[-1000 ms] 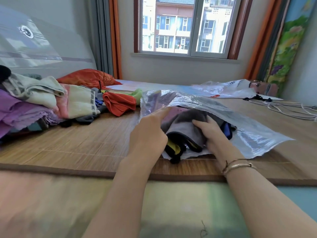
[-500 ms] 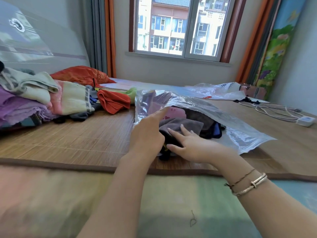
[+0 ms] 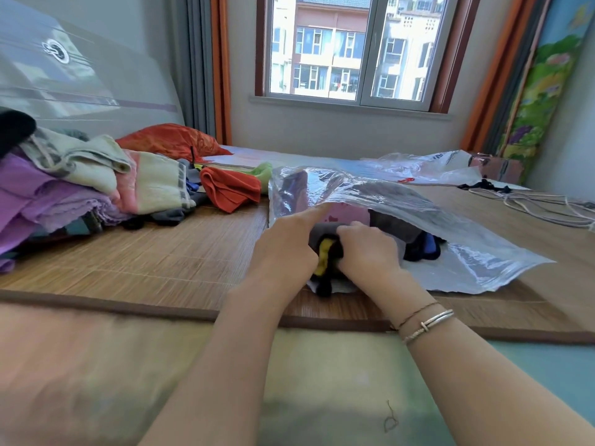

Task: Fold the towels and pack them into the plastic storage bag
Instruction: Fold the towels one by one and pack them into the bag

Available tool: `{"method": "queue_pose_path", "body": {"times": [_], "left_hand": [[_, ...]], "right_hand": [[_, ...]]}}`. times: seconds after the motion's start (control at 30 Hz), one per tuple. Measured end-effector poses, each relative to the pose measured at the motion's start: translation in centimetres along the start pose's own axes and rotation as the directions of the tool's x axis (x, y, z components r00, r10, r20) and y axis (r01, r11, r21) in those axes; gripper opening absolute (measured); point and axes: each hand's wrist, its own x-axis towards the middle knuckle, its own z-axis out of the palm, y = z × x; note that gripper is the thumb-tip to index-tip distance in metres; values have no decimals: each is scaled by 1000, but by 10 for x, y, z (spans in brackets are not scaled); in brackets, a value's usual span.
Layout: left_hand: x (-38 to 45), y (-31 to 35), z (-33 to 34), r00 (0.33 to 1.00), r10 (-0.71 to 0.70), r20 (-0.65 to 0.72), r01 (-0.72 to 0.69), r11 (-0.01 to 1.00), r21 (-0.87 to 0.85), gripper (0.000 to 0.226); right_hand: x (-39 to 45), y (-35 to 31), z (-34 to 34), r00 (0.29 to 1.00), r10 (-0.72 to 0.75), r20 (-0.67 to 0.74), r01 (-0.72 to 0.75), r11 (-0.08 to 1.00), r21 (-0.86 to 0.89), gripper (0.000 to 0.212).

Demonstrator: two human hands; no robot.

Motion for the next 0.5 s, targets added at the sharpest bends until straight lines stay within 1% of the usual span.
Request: {"method": "queue_pose_path", "body": {"times": [0.03, 0.07, 0.1, 0.13, 0.17, 0.2, 0.23, 0.27, 0.3, 0.33, 0.37, 0.4, 0.5], "left_hand": [[0, 0, 0, 1000, 2, -4, -2, 1000, 1, 80], [0, 1, -1, 1000, 4, -10, -4, 1000, 7, 83], [0, 1, -1, 1000, 8, -15, -8, 1000, 18, 86], [1, 2, 0, 1000, 12, -18, -12, 1000, 25, 88], [3, 3, 0, 1000, 16, -20, -15, 1000, 27, 89], [4, 3, 0, 1000, 15, -22, -15, 1000, 25, 88], [5, 5, 0, 1000, 7, -25, -6, 1000, 19, 88], [5, 6, 0, 1000, -7, -26, 8, 1000, 16, 87], [6, 6, 0, 999, -20, -25, 21, 1000, 18, 86], [6, 7, 0, 999, -28, -20, 29, 999, 21, 84], [6, 8, 0, 999, -31, -13, 32, 999, 21, 82], [6, 8, 0, 999, -31, -10, 31, 999, 18, 80], [6, 8, 0, 1000, -22, -6, 22, 1000, -1, 81]], "right_hand": [[2, 5, 5, 991, 96, -98, -84, 989, 126, 28], [3, 10, 8, 962, 210, -172, -155, 945, 287, 26], [4, 15, 10, 926, 312, -214, -187, 870, 457, 25], [5, 19, 10, 893, 379, -244, -174, 789, 589, 22], [7, 19, 11, 881, 403, -248, -153, 739, 656, 22], [8, 15, 11, 906, 370, -207, -147, 732, 665, 25], [9, 8, 12, 954, 282, -98, -162, 763, 625, 35], [9, -1, 14, 984, 157, 79, -175, 830, 530, 48], [7, -10, 17, 964, 38, 263, -144, 907, 396, 60], [6, -16, 19, 919, -40, 393, -77, 957, 279, 65], [5, -18, 21, 885, -88, 457, -14, 977, 215, 66], [4, -18, 21, 869, -110, 483, 14, 980, 197, 63], [5, -10, 26, 855, -101, 508, 2, 981, 192, 56]]}}
